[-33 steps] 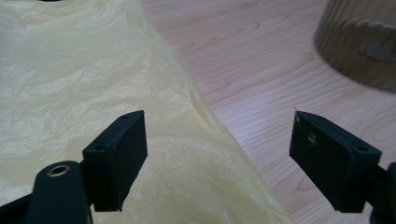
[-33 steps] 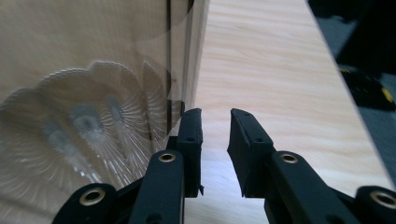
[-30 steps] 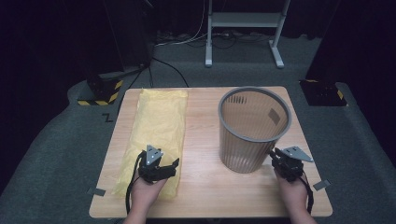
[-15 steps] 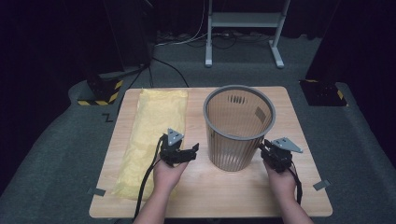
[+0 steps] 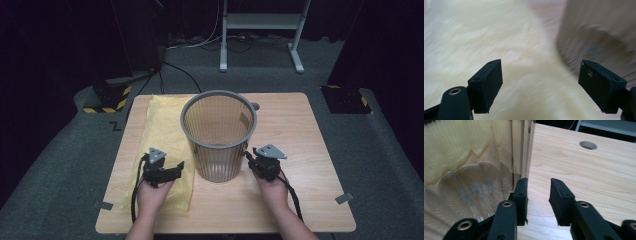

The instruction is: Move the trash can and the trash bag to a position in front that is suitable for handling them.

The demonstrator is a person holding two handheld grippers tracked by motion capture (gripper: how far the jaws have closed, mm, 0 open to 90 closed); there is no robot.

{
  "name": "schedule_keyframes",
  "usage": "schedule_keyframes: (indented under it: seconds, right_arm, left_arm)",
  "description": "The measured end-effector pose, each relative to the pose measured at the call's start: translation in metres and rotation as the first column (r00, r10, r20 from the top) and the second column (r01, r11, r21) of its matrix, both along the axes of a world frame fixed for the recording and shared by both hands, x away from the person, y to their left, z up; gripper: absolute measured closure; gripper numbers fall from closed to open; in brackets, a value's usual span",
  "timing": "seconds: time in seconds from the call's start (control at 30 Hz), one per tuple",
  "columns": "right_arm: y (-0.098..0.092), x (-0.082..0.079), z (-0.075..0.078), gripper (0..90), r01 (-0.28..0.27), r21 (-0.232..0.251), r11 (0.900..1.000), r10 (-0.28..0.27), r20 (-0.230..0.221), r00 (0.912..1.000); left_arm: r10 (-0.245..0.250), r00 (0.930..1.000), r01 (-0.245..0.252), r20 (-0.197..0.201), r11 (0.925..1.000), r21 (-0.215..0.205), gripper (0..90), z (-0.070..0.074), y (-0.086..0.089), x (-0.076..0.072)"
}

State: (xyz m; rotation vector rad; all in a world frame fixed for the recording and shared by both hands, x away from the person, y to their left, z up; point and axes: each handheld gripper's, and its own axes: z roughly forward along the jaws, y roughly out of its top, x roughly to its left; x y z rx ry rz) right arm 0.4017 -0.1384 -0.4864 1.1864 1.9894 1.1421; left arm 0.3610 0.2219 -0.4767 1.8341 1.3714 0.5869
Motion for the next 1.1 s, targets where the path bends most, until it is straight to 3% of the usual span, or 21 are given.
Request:
schedule_keyframes:
  seconds: [0.13,0.23,0.3,0.43,0.5,0.6,0.77,0.93,0.97,1.1]
  right_arm:
    - [-0.004,-0.005,-0.002,65.6,0.008,0.003,1.000,-0.008,-0.010,0.9999]
    - [-0.012,-0.010,-0.007,64.7,0.020,-0.013,1.000,-0.020,-0.020,0.9996]
    - [-0.016,-0.014,-0.010,63.7,0.031,-0.019,0.999,-0.032,-0.026,0.9992]
    - [-0.020,-0.020,-0.017,63.2,0.027,-0.014,1.000,-0.027,-0.037,0.9990]
    - [-0.019,-0.021,-0.018,63.0,0.022,-0.014,1.000,-0.023,-0.038,0.9990]
    - [-0.017,-0.025,-0.023,62.5,0.015,-0.024,1.000,-0.016,-0.027,0.9995]
    - [-0.012,-0.029,-0.028,61.7,0.007,-0.011,1.000,-0.007,-0.036,0.9993]
    - [-0.004,-0.022,-0.016,61.3,-0.005,0.001,1.000,0.005,-0.019,0.9998]
    - [-0.002,-0.021,-0.014,61.3,-0.010,-0.001,1.000,0.010,-0.012,0.9999]
    - [0.006,-0.017,-0.011,65.5,-0.005,-0.007,1.000,0.005,-0.019,0.9998]
  left_arm:
    - [0.053,0.9970,-0.052,-0.056,0.9984,0.021,20.9,-0.027,0.022,-0.002]
    - [0.066,0.9948,-0.068,-0.077,0.9975,-0.021,21.7,-0.041,0.026,-0.005]
    - [0.069,0.9935,-0.066,-0.091,0.9973,0.032,21.6,-0.047,0.024,-0.006]
    - [0.104,0.9908,-0.100,-0.086,0.9938,0.049,22.0,-0.048,0.033,-0.015]
    - [0.132,0.9878,-0.125,-0.083,0.9879,0.092,21.5,-0.049,0.041,-0.020]
    - [0.179,0.9801,-0.169,-0.087,0.9799,0.106,21.3,-0.049,0.057,-0.028]
    - [0.234,0.9683,-0.225,-0.088,0.9694,0.097,21.5,-0.049,0.074,-0.040]
    - [0.259,0.9633,-0.254,-0.072,0.9651,0.063,20.8,-0.047,0.077,-0.046]
    - [0.254,0.9648,-0.252,-0.066,0.9668,0.043,20.9,-0.046,0.076,-0.048]
    - [0.216,0.9762,-0.216,-0.019,0.9761,0.027,20.1,-0.037,0.067,-0.051]
